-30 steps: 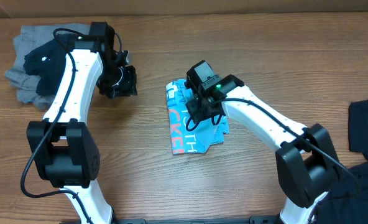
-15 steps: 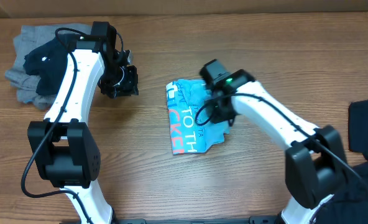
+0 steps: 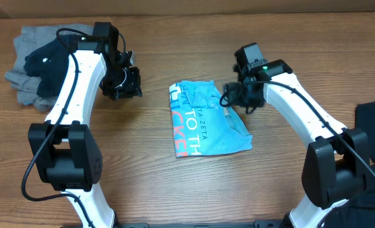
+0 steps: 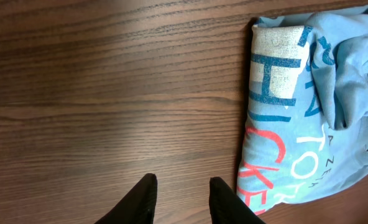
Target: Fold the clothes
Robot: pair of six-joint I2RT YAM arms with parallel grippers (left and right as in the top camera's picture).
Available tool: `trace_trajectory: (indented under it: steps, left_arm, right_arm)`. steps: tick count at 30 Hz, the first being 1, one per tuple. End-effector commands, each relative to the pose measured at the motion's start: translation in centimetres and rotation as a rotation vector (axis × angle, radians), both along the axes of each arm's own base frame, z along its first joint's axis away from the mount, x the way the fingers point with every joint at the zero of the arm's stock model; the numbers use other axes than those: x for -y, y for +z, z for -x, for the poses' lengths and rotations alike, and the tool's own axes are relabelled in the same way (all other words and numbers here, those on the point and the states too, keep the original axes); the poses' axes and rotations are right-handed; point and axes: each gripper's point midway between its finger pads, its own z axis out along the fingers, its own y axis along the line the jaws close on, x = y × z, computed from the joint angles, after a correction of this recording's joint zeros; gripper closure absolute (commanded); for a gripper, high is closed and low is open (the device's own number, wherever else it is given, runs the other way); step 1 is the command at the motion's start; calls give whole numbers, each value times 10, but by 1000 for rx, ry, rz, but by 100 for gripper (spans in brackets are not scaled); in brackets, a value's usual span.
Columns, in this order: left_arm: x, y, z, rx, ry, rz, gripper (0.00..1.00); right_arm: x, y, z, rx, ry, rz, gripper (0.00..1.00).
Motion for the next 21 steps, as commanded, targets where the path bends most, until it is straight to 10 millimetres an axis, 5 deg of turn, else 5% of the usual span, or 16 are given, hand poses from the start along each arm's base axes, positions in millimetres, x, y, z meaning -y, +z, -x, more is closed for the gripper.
trace_trajectory:
  steps: [1, 5, 13, 15, 17, 19, 21]
  left_arm:
    - [6, 12, -4, 45, -34, -4, 68]
    - [9, 12, -2, 40, -42, -3, 67]
    - [22, 10, 2, 34, -75, -4, 63]
    - [24, 10, 3, 34, -81, -4, 62]
    - [26, 10, 3, 33, -86, -4, 62]
    - [28, 10, 4, 33, -91, -4, 62]
    - [29, 10, 4, 33, -95, -4, 61]
  right_arm:
    - [-40, 24, -15, 109, 165, -156, 25]
    - [-47, 13, -29, 139, 171, -163, 25]
    - [-57, -45, -39, 77, 177, -160, 25]
    - [-58, -50, -43, 87, 178, -161, 40]
    - [-56, -49, -51, 117, 170, -147, 80]
    - [-51, -42, -62, 155, 155, -143, 94]
    - [-46, -30, -71, 187, 139, -150, 96]
